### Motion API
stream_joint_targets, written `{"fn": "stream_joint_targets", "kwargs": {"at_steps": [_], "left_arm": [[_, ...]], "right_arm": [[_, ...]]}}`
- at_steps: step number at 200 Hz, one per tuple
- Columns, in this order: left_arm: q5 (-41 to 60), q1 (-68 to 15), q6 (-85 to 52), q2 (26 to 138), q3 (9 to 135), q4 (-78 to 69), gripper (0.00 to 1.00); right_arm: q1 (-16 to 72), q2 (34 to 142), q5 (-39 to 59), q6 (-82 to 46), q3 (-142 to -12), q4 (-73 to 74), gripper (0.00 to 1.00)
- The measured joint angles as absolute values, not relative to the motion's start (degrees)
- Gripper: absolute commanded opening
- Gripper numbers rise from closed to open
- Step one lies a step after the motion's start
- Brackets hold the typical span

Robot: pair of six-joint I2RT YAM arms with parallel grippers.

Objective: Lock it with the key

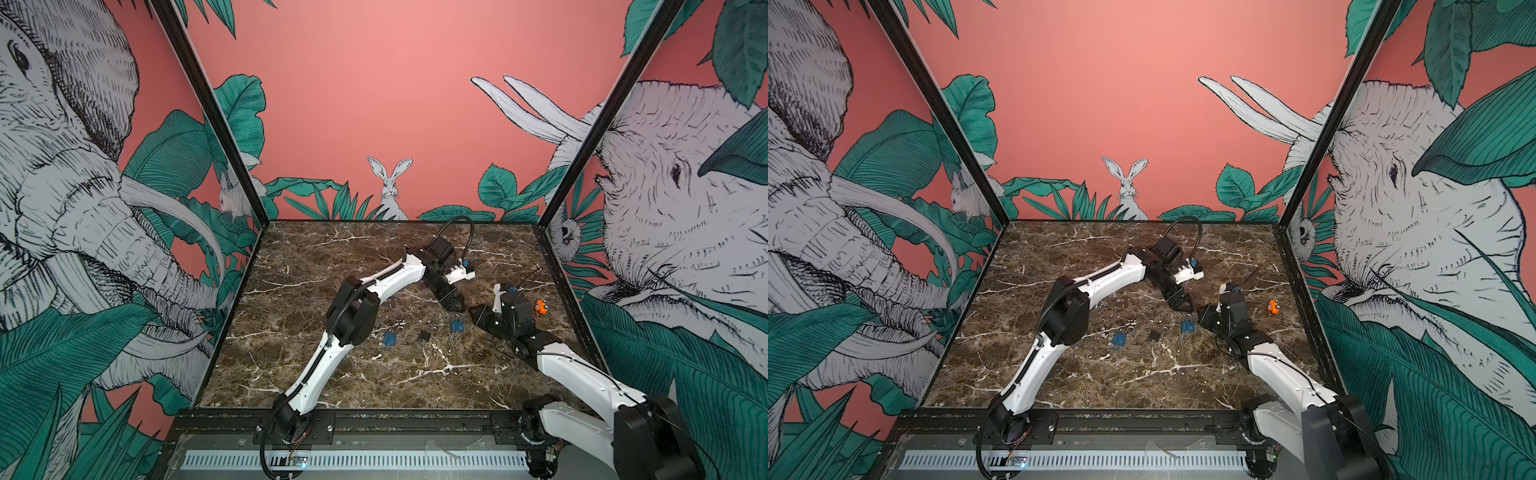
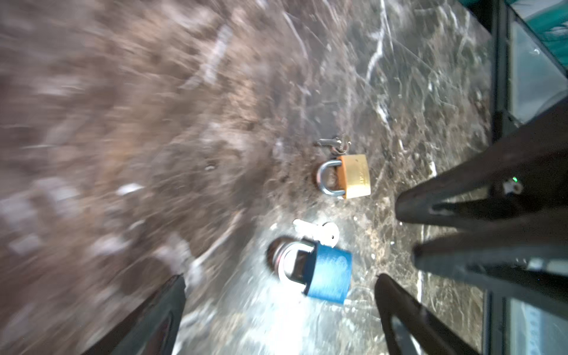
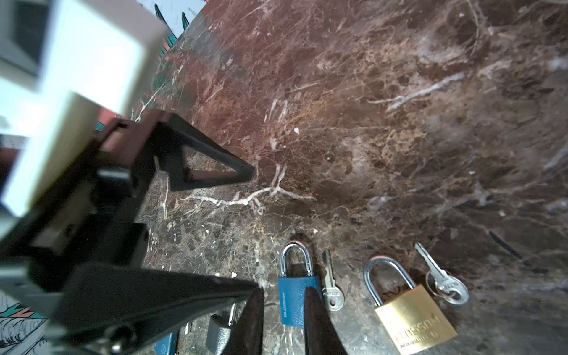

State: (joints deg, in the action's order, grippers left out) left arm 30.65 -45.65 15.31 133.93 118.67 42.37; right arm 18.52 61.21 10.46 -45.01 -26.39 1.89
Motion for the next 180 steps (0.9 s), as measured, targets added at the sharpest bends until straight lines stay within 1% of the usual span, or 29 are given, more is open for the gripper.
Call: {"fn": "stream_joint_targets", "kwargs": {"at_steps": [21,50,69,82,100,116,125,150,180], "left_arm": [[24.53,-44.07,13.47,120.22,104.03,33.95,0.97],[11.46,-42.65,10.98,100.47,83.02,20.38,0.97],[3.14,-42.15,5.67,91.74,72.49,13.06,0.97],[-0.47,-41.15,1.13,88.66,67.79,10.44,0.97],[-3.27,-38.24,-4.58,87.18,63.55,9.19,0.97],[-4.97,-36.16,-8.21,86.67,60.58,8.86,0.98],[-5.41,-35.81,-9.87,86.11,58.87,8.75,0.97],[-4.99,-36.25,-13.58,82.67,52.99,7.29,0.98],[-3.92,-36.45,-15.68,79.44,50.41,6.37,0.98]], "right_arm": [[19.73,61.21,10.48,-44.14,-28.64,-1.08,0.19],[23.18,61.52,9.32,-41.85,-33.01,-7.01,0.19],[25.74,63.07,8.03,-39.97,-36.42,-9.78,0.18],[27.51,65.04,7.27,-38.61,-38.72,-11.31,0.18],[29.78,68.23,6.39,-37.01,-41.21,-12.73,0.19],[31.81,71.0,5.89,-36.32,-42.85,-13.89,0.25],[33.17,72.42,5.28,-35.73,-43.57,-14.39,0.3],[37.08,75.33,3.6,-35.55,-44.73,-14.85,0.36],[40.21,77.65,2.07,-36.84,-44.75,-13.87,0.39]]}}
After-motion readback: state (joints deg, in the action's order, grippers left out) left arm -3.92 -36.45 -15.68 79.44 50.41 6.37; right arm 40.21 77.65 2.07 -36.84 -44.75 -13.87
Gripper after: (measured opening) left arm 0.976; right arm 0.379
